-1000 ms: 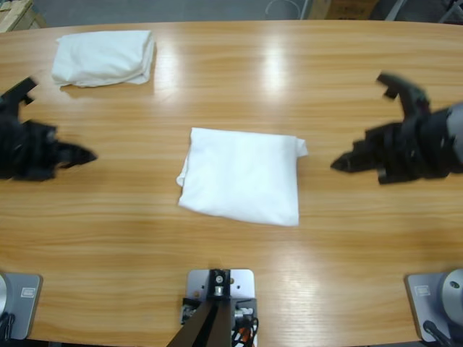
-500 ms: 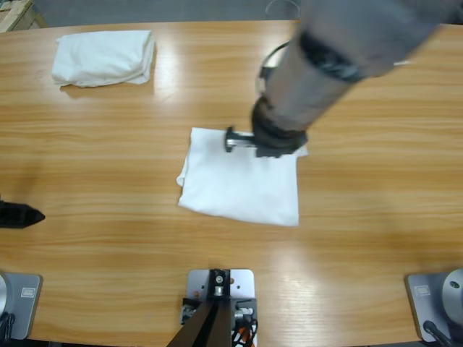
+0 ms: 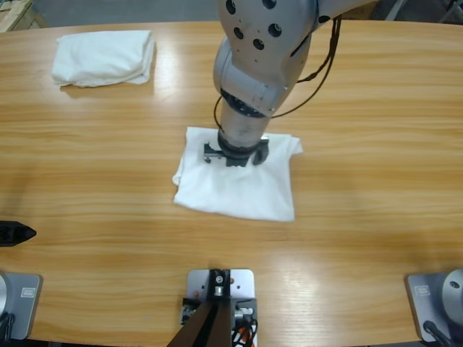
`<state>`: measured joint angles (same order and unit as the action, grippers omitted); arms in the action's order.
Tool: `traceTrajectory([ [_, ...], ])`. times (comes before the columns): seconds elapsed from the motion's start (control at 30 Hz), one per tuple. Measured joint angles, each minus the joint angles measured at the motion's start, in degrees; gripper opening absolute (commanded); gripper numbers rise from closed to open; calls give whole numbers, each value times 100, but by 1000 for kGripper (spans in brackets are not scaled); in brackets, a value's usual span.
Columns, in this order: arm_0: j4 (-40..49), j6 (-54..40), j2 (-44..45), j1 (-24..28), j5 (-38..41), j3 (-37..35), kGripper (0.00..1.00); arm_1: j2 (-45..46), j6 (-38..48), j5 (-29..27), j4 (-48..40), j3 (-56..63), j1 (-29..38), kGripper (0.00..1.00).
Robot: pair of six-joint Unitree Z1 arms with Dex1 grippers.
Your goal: Fold clothes
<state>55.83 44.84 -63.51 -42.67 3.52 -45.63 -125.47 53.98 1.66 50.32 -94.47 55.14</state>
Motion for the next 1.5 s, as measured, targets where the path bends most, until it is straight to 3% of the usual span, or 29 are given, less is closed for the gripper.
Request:
traceTrajectory([
  [0.33,-330,-14,9,0,4,185,987,1016,-1242,-168,-1430,2131,0,982],
  [0.53,-521,-47,-43,0,59,208,987,1620,-1731,-204,-2063,3259,-488,963],
  [0.83,-579,-64,-73,0,115,231,987,1831,-2299,-416,-1849,3565,-781,884],
  [1.03,-581,-424,-104,0,115,99,991,2765,-2199,-393,-774,3433,-857,862],
  [1.23,-600,-996,-877,359,-78,-1045,1000,3633,-2110,-329,408,1777,-859,861],
  [1.33,-608,-1661,-1643,1148,-260,-1891,996,3813,-2110,-324,676,1552,-859,862],
  [1.5,-509,-1986,-3050,2435,-305,-3736,1000,4112,-2039,-324,713,1844,-861,862],
])
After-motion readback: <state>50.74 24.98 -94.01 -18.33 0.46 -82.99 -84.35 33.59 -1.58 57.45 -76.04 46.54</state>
